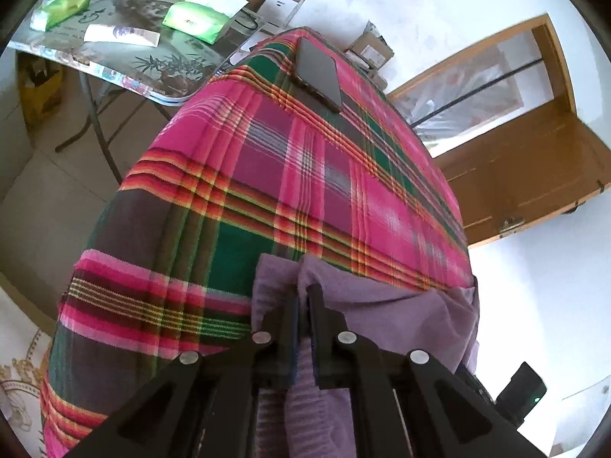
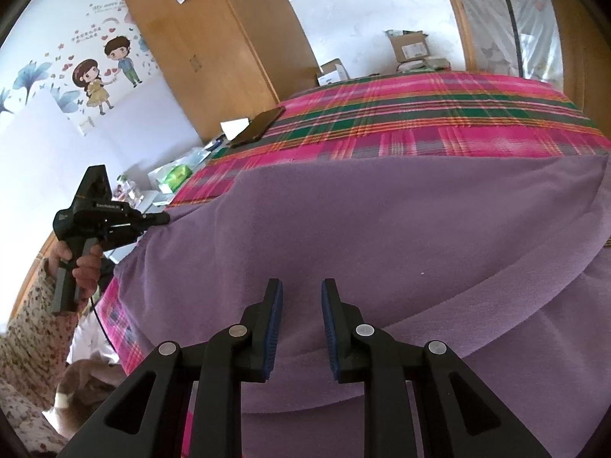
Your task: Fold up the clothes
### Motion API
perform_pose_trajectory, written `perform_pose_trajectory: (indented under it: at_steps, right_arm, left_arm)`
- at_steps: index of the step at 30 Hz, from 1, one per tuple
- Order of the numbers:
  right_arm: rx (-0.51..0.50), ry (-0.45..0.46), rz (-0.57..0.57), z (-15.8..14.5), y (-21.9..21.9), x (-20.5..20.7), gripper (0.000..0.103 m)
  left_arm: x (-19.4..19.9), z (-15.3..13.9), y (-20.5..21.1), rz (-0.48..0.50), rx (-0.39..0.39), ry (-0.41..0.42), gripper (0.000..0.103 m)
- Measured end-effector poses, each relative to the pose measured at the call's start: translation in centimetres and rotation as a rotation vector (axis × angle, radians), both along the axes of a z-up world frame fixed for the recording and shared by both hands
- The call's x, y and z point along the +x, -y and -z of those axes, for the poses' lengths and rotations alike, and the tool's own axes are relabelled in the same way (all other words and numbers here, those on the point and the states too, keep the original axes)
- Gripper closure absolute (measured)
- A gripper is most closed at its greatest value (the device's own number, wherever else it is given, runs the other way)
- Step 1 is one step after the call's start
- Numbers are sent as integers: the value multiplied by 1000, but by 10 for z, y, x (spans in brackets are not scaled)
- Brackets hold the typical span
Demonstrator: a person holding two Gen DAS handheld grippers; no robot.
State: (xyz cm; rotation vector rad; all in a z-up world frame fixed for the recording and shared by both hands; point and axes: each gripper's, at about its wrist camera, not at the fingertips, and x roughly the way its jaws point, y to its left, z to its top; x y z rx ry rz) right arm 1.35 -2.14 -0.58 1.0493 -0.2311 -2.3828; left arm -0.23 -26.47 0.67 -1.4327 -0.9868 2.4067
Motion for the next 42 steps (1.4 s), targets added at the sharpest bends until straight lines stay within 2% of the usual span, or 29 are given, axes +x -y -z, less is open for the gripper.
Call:
perform_pose_trajectory:
  at_steps: [6,14,23,25,27,29,31,33,36,39,42]
  right_arm:
    - [7,-38,46,-10,-20,12,81]
    - [76,-88,193,-31,-81,39,81]
    - [161,-126,353,-69,-164,96,81]
    - [233,-149,382,-82,-175,114,81]
    - [294,-182,404,-92,-183,130,77]
    - [307,-185,419,-92,-189,137,67]
    - [316,-177,437,-88,-195,141,66]
    - [304,-156,438,-76,-194,134,66]
    - [242,-105,421,-52,-192,114,66]
    - [157,-67,402,-34,-189,95,66]
    - [59,-44,388,-24,-188,73,66]
  left_arm:
    - [19,-21,-13,-15,-147,-39,88]
    - [55,-54,-41,-9,-253,-131,83]
    - [69,-70,-124,180,-301,-217,81]
    - [73,-71,-150,245,-315,-245,81]
    - [79,-68,-175,306,-343,-268,81]
    - [84,-62,-197,356,-360,-277,81]
    - [87,-54,-217,404,-368,-272,81]
    - [91,-46,-232,443,-377,-261,81]
    - [100,-40,-253,495,-449,-261,81]
    - [114,-38,-269,531,-539,-297,81]
    - [118,-35,-276,539,-584,-303,81]
